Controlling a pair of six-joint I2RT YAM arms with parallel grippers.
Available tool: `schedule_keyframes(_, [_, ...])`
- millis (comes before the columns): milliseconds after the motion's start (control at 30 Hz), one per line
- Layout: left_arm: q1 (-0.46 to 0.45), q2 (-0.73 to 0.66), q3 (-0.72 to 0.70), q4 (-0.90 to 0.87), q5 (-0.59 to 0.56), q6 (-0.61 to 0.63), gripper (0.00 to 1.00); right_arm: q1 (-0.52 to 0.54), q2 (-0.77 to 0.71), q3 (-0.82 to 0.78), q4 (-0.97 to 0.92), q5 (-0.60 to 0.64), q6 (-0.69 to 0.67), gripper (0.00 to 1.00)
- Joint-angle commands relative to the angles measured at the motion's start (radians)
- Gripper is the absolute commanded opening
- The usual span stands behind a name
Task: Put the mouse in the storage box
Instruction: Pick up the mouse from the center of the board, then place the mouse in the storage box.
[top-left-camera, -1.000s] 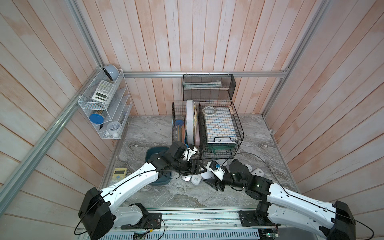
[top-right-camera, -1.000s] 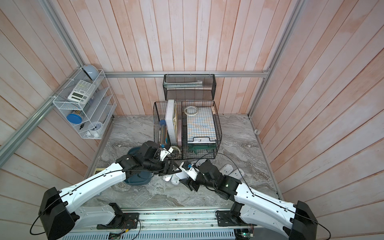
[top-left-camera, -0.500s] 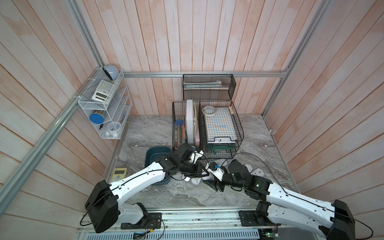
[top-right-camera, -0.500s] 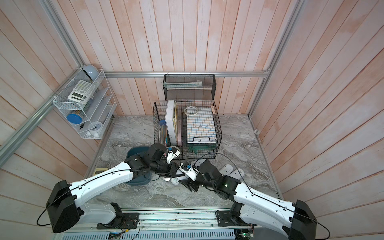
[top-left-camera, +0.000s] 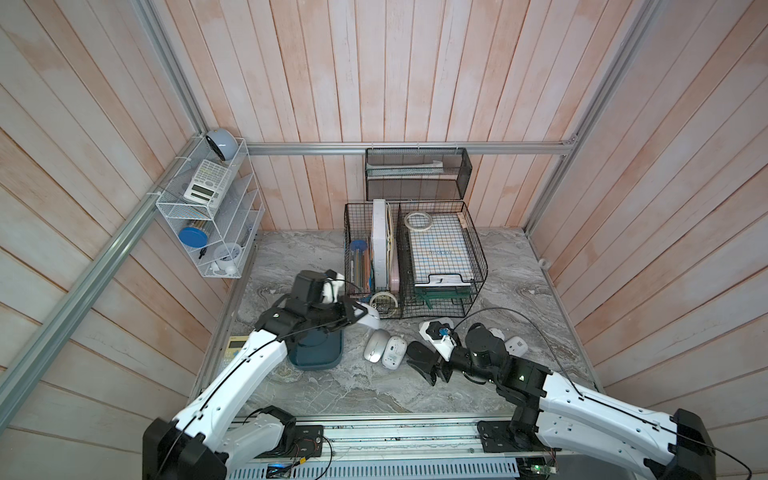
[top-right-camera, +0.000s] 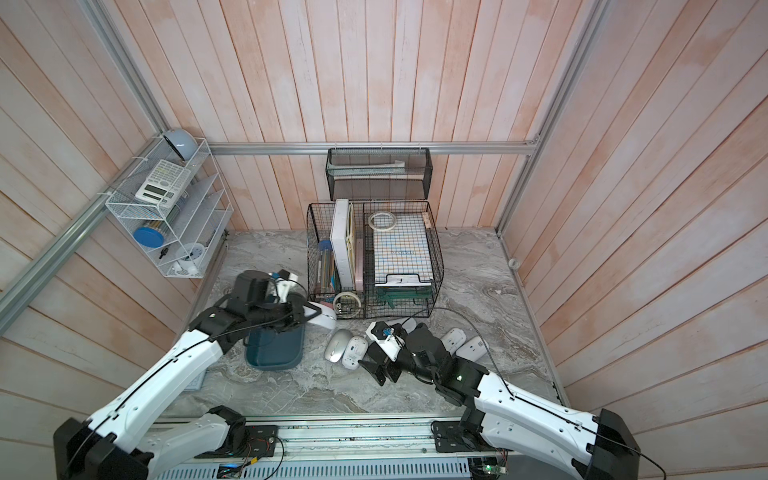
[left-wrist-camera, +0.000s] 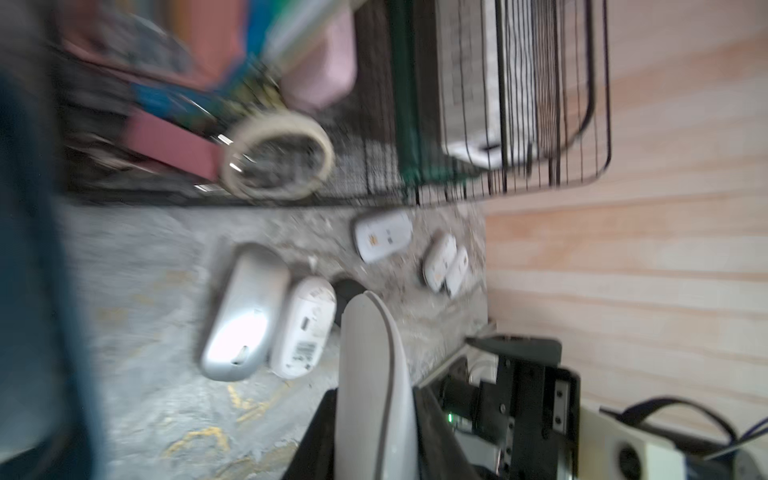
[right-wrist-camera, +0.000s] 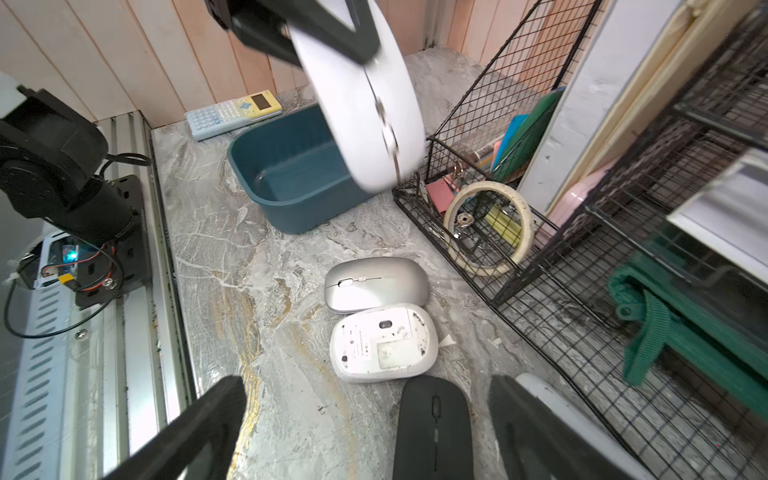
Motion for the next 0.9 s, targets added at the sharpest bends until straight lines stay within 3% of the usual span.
schedule_keyframes(0, [0.142,-0.048,-0.046,-0.129,-0.085,0.024,0.0,0.001,-0.037,-0.031,0.072,0.085,0.031,0.97])
schedule_keyframes(167, [0.254,0.003,-0.093,-0.046,-0.135,-0.013,0.0,0.001,-0.041,-0.031,0.055,0.113,0.034,0.98])
schedule_keyframes(367, [0.267,0.15,-0.103,0.093,-0.21,-0.028,0.0,0.001,-0.047,-0.036,0.047,0.15,0.048,0.98])
schedule_keyframes(533, [0.268,0.284,-0.098,0.232,-0.148,-0.011,0.0,0.001,-0.015,-0.026,0.01,0.199,0.053,0.98])
schedule_keyframes(633, [0.27,0.345,-0.08,0.23,-0.166,0.021,0.0,0.001,-0.001,-0.023,-0.001,0.208,0.056,0.97])
schedule_keyframes(867, [0.283,0.465,-0.036,0.243,-0.087,0.073,0.0,0.001,0.033,-0.013,-0.019,0.231,0.065,0.98])
